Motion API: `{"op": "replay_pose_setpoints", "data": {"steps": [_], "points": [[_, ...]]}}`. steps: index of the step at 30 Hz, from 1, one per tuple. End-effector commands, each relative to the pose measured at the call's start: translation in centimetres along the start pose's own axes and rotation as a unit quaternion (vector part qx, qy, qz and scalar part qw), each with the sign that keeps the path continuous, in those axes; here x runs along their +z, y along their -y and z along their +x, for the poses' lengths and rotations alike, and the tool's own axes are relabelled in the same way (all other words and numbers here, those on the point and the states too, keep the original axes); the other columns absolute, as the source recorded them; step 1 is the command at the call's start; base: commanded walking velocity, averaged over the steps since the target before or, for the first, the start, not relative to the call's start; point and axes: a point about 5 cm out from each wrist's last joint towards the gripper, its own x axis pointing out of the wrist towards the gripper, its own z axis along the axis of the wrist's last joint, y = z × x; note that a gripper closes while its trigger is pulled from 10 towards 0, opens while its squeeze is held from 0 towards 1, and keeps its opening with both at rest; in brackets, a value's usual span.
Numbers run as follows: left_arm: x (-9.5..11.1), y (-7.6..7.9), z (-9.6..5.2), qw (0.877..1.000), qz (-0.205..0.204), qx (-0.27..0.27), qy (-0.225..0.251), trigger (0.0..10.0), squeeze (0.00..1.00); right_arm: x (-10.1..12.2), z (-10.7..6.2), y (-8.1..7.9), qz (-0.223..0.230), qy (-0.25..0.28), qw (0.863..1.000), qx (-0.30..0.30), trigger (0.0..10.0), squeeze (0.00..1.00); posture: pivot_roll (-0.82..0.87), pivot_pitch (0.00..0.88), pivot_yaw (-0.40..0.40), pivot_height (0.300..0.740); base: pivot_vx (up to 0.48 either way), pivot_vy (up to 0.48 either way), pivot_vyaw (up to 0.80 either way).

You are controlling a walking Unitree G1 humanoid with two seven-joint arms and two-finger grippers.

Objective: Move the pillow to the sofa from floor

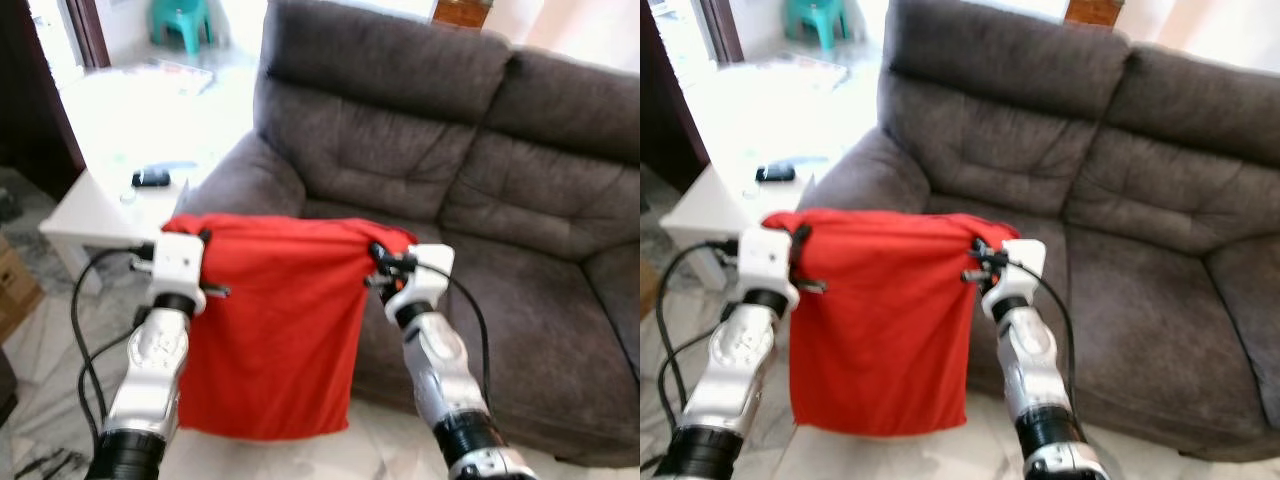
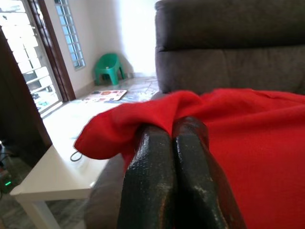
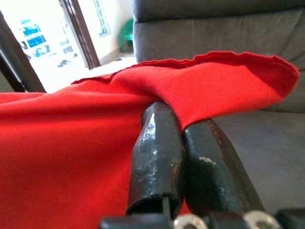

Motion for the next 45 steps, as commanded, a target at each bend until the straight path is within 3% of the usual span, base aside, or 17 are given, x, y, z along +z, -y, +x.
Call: {"op": "replay_pose_setpoints", "data": {"steps": [1, 13, 23, 36, 45], "points": [[0.7, 0.3, 0.1, 1.0, -0.007, 0.005, 0.019, 10.0, 0.0, 1.9, 0.0, 1.8, -0.01, 0.046, 0.998, -0.031, 10.0, 0.0, 0.16, 0.0, -0.16, 0.74, 0.0, -0.39, 0.0], [0.6, 0.4, 0.0, 1.0, -0.01, 0.007, 0.017, 10.0, 0.0, 1.9, 0.0, 2.0, -0.017, 0.043, 0.998, -0.034, 10.0, 0.0, 0.16, 0.0, -0.163, 0.74, 0.0, -0.39, 0.0], [0.4, 0.6, -0.1, 1.0, -0.012, 0.006, 0.015, 10.0, 0.0, 1.6, -0.1, 2.3, -0.017, 0.032, 0.998, -0.044, 10.0, 0.0, 0.15, 0.0, -0.164, 0.74, 0.0, -0.386, -0.71], [0.6, 0.3, 0.1, 1.0, -0.01, 0.013, 0.017, 10.0, 0.0, 2.0, 0.1, 2.0, -0.018, 0.043, 0.998, -0.039, 10.0, 0.0, 0.15, 0.0, -0.171, 0.74, 0.0, -0.378, 0.0], [1.7, -0.2, 0.7, 0.999, -0.006, 0.016, 0.037, 10.0, 0.0, 2.0, 0.1, 1.8, -0.019, 0.044, 0.998, -0.038, 10.0, 0.0, 0.15, 0.0, -0.17, 0.74, 0.0, -0.375, 0.0]]}}
